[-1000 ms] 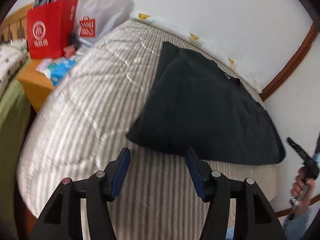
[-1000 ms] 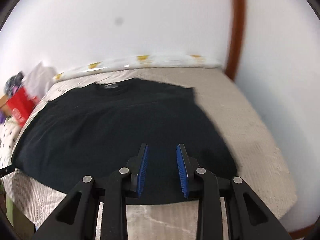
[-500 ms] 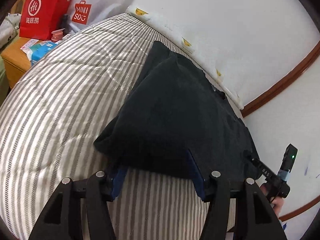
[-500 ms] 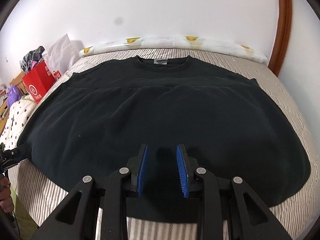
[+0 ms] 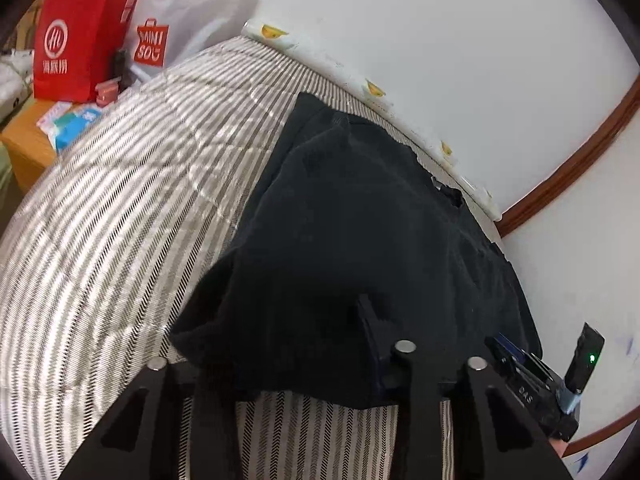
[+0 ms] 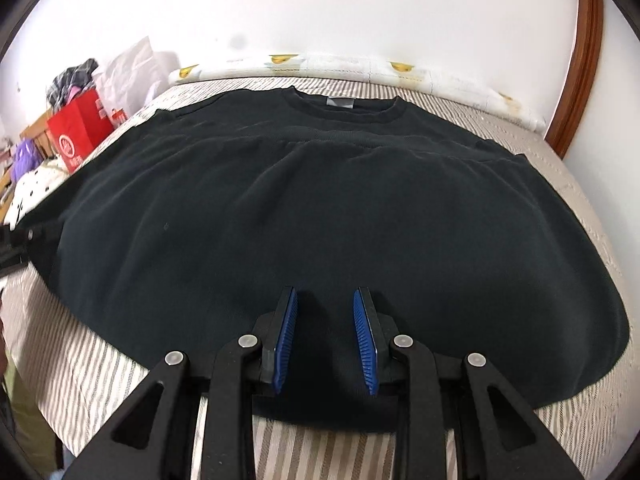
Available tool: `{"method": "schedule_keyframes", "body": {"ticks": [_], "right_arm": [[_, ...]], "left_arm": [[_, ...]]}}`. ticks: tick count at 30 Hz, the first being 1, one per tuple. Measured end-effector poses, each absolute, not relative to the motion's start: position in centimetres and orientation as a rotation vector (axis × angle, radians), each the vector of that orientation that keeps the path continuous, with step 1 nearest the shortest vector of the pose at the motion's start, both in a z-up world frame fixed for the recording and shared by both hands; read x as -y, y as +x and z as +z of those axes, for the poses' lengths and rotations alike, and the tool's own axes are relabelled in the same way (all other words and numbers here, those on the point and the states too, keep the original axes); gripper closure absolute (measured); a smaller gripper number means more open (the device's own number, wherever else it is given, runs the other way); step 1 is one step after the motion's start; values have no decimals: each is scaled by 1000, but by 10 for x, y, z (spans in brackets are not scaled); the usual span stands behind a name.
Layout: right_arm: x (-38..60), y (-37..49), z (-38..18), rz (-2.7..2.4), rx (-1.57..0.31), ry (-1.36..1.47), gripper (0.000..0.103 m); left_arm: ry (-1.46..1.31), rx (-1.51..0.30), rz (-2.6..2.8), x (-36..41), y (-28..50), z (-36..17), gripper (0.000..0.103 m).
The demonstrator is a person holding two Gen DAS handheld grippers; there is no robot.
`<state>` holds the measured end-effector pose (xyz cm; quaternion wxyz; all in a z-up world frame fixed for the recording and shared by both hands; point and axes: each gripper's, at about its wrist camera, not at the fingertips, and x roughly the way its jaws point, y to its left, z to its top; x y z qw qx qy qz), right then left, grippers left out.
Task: Fold small clothes
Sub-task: 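Grasp the sweatshirt side with the left tool, fold it over, release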
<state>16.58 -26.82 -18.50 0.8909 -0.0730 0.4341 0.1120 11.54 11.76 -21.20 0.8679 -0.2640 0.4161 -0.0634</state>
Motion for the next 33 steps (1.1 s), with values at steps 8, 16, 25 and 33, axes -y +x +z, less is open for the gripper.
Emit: {"method": "schedule_keyframes", "body": {"ticks": [8,16,25,33], "right_arm": [[282,133,-174,352,-945,-158,74],[338,119,-149,279,-892,-118,74],[418,115,-126,174,-821,23,74],[452,111,-130,127,-826,63,74]], "left_arm": [[-492,-812,-131,-104,118,-173,85],[-368,-742,-209,-54,135,-119,89],[-204,-740,-399,48,155,-102,91],[-86,-871,-531,129,169,-149,91]]}}
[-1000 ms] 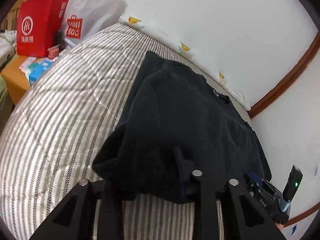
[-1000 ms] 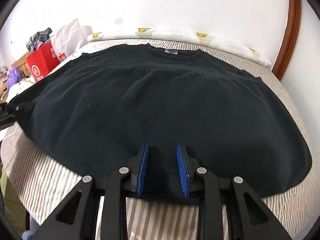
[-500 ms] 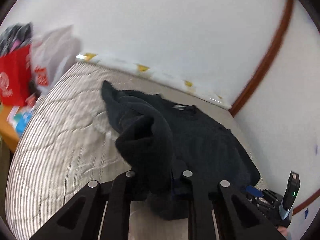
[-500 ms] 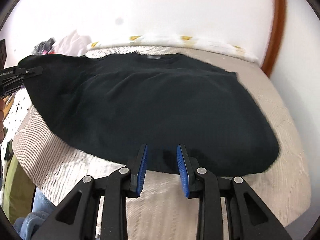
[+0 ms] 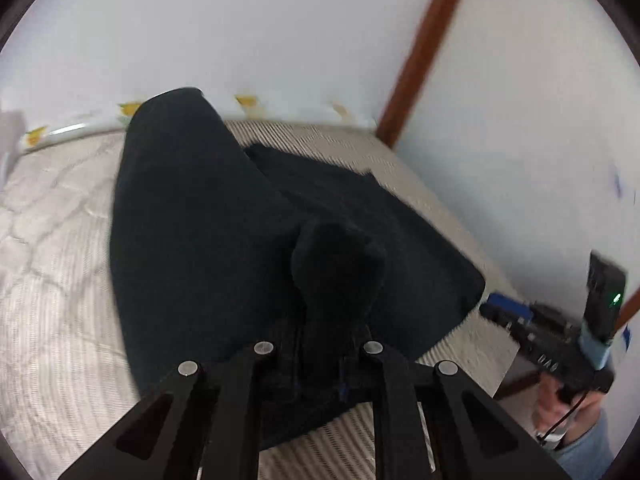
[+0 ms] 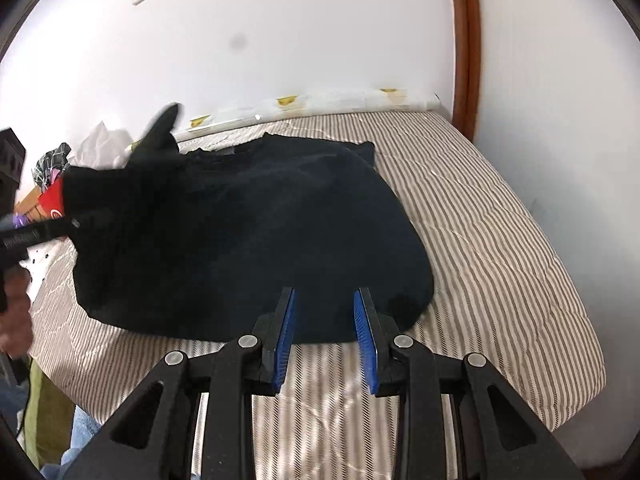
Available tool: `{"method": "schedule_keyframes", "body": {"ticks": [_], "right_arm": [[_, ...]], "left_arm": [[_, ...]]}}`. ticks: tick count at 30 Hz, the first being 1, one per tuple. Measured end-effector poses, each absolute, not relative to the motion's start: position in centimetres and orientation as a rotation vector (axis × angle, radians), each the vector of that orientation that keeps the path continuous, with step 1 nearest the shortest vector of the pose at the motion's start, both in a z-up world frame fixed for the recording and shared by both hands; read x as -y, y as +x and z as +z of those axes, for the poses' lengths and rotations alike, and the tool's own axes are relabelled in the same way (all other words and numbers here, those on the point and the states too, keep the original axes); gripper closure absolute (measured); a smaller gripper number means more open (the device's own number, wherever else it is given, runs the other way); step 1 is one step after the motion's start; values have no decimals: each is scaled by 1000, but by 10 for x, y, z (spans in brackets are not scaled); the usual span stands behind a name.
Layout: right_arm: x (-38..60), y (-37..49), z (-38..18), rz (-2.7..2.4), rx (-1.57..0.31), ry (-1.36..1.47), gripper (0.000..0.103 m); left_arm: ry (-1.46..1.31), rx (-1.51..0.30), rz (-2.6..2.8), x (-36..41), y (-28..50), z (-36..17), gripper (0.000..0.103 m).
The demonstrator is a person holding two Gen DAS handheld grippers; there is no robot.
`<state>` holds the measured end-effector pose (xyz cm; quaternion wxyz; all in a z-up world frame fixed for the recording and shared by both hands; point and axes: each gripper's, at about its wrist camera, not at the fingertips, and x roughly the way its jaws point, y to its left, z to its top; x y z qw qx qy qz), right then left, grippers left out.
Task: Fold small clothes
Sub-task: 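Grasp the sweatshirt side with the left tool, fold it over, release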
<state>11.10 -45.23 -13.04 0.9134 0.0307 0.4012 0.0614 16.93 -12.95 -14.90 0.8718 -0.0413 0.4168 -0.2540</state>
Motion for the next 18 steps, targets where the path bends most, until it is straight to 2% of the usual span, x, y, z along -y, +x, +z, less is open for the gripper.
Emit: {"method": "schedule_keyframes", "body": {"ticks": [9,12,15,18], "right_arm": [[455,107,-139,116,-846,51,73],[451,113,-137,123,-847,60,72],[442,121,-133,135,-848,68,65],[430,122,-126,167,-835,76,60]], "left_arm": [[20,-926,-510,150,172,-172,89],[23,-919,-534,145,163,-166,81],[25,-918,-548,138,157,-159,72],[18,-885,-542,119,147,-152,47]]}}
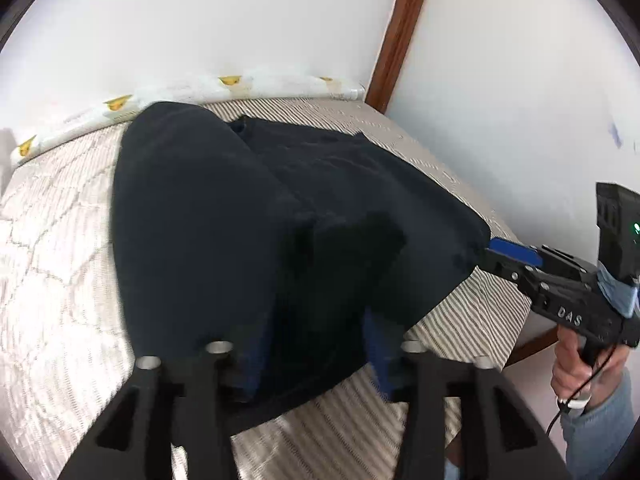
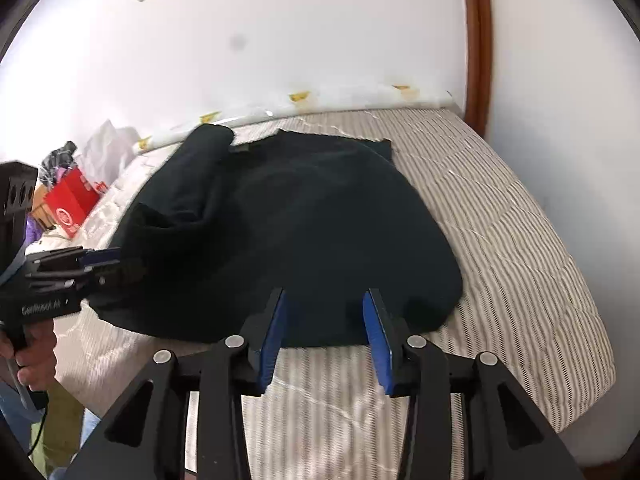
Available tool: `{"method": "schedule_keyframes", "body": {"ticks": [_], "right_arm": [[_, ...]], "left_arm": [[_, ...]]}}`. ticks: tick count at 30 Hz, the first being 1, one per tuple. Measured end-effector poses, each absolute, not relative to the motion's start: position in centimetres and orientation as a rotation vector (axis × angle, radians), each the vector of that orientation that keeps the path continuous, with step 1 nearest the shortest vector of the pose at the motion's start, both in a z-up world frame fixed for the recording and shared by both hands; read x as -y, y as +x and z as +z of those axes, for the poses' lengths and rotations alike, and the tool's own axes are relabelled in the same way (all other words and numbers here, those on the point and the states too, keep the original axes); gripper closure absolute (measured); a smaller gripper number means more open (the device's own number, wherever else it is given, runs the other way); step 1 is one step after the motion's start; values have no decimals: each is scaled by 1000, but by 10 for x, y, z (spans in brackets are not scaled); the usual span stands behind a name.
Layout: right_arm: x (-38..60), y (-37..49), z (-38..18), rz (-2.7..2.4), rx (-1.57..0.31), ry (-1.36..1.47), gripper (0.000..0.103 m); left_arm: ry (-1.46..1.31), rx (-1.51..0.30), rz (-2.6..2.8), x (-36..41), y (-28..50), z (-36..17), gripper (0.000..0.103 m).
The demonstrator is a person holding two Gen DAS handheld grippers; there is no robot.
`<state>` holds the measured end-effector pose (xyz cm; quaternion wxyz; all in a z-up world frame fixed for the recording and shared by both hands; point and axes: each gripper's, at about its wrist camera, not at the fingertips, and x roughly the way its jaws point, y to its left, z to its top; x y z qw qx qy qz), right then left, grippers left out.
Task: Fold small clothes
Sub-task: 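Grasp the sweatshirt side with the left tool, fold it over, release, then grasp the black sweatshirt edge with the right tool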
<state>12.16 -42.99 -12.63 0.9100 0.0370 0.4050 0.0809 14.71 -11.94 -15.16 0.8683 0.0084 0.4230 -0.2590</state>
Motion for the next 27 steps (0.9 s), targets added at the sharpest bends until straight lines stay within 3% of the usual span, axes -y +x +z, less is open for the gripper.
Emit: {"method": "schedule_keyframes", "body": {"ticks": [1,2,5,14,27], "right_arm": [[424,123,-124,185,-832,86,55],[420,123,-122,200,-828,95,52],[407,127,-117,253,-808,148,47],[349,161,-129,373,-870,211,46],[316,198,-172,382,-980,320,44]], "left_arm": [[14,-869,-533,112,143,-150,37],[15,-849,-511,102,138,-148,37],[35,-835,-458,78,126,-151,37],[-49,-912,-403,18,113,-184,36],[-56,-955,-468,30,118,-204,36]]}}
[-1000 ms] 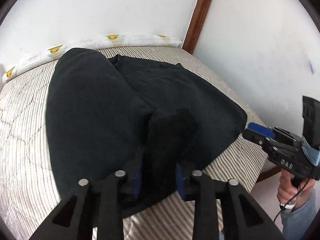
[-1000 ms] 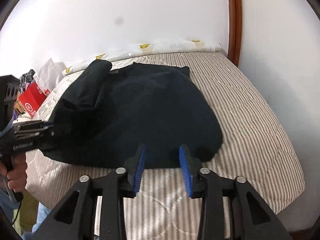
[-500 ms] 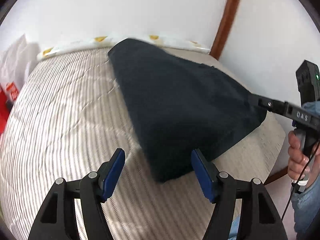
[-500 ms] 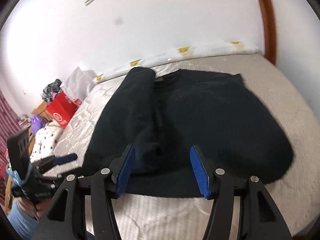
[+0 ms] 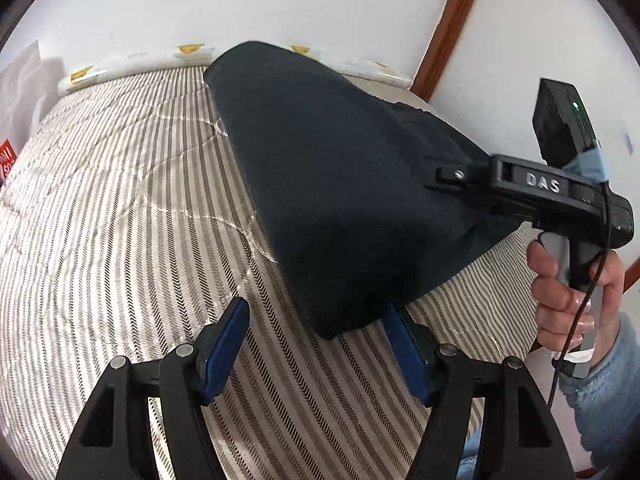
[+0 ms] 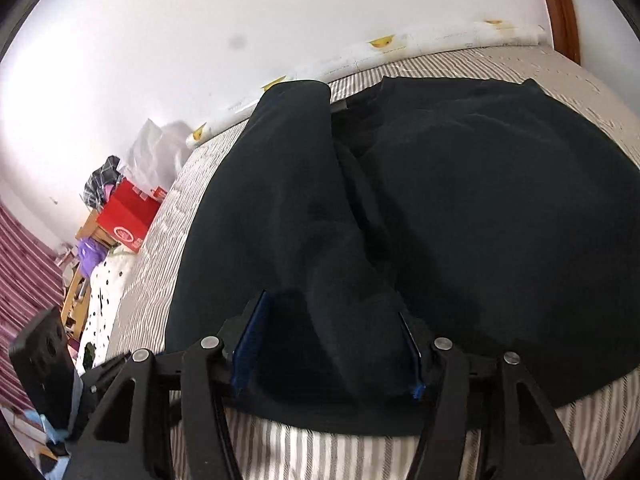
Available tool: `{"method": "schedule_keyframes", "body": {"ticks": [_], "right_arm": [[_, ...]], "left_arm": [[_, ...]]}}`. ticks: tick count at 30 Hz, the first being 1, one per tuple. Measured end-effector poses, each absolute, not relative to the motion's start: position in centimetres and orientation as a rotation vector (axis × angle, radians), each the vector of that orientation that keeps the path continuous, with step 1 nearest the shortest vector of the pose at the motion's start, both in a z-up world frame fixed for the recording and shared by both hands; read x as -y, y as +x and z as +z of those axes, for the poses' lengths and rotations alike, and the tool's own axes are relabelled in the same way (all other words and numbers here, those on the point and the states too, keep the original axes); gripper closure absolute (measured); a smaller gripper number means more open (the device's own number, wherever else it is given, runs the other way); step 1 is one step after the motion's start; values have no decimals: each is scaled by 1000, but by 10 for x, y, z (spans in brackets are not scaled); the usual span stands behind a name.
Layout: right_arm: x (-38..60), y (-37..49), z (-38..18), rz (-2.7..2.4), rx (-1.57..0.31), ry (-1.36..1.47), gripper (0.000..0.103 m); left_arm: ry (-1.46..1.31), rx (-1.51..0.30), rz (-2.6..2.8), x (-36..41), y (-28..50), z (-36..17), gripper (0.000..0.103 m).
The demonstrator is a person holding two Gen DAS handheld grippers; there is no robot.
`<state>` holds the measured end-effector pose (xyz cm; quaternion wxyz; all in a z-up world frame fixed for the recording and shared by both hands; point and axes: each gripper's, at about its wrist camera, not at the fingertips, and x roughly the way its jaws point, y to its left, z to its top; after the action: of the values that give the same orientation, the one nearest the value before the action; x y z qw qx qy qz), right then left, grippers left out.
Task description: Fold small clothes
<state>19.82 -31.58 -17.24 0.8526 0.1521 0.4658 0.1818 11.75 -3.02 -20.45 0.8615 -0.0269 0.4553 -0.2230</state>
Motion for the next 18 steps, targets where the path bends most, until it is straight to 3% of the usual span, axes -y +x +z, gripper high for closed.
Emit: {"method": "schedule_keyframes", "body": {"ticks": [3,5,18], "right_arm": [[309,208,-173,380,-971,310,54],[304,213,-170,377,-953,285,82],[385,204,-100,271,-742,102,88]], "left_arm": [[-66,-964,-471,31,120,-206,36],[-59,-957,-472,33,120,-205,36],[33,-944,-460,93,132,-200,35]]}}
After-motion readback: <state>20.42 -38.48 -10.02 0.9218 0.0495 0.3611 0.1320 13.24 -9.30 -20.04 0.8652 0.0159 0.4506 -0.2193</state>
